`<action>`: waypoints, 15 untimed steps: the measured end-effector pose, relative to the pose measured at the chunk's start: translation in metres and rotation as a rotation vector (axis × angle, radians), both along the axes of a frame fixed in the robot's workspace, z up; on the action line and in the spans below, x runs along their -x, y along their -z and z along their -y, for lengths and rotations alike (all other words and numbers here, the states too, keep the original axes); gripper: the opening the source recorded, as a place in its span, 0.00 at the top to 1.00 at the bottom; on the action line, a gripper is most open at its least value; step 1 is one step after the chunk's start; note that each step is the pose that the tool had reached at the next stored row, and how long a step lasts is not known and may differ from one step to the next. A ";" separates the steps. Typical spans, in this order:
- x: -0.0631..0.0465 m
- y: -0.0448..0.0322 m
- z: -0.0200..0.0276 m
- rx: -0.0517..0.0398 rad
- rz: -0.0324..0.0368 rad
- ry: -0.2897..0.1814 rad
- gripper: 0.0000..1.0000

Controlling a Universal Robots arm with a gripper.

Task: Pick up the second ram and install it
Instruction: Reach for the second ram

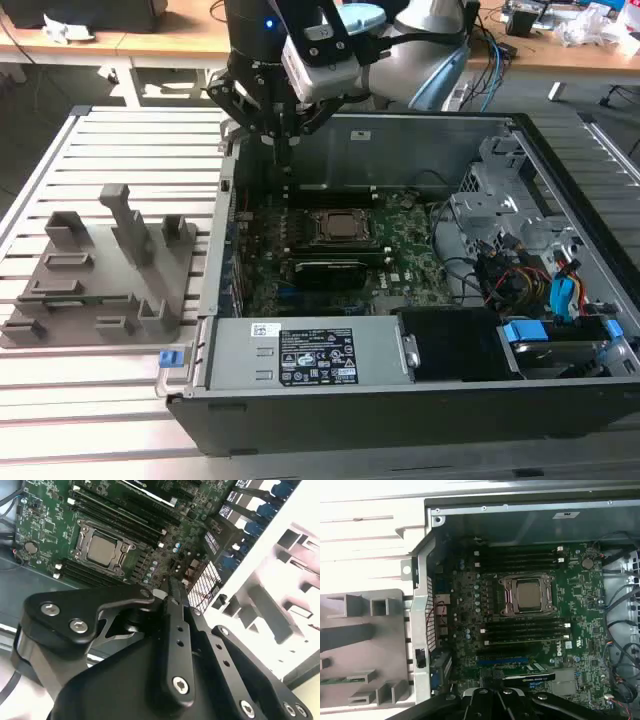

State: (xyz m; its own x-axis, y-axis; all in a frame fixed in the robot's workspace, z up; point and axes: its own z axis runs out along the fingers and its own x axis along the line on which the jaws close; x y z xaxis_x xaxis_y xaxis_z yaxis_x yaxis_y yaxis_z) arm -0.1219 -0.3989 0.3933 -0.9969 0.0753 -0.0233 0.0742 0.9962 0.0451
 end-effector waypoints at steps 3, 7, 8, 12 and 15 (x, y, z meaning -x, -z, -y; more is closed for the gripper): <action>0.023 0.0000 0.0000 0.0000 0.0001 0.000 0.89; 0.055 0.0000 0.0000 0.0000 0.0003 0.000 0.89; 0.064 0.0000 0.0000 -0.0001 0.0003 0.000 0.89; 0.093 0.0001 0.0000 0.0001 0.0008 0.000 0.89; 0.118 0.0001 0.0000 0.0001 0.0009 0.000 0.89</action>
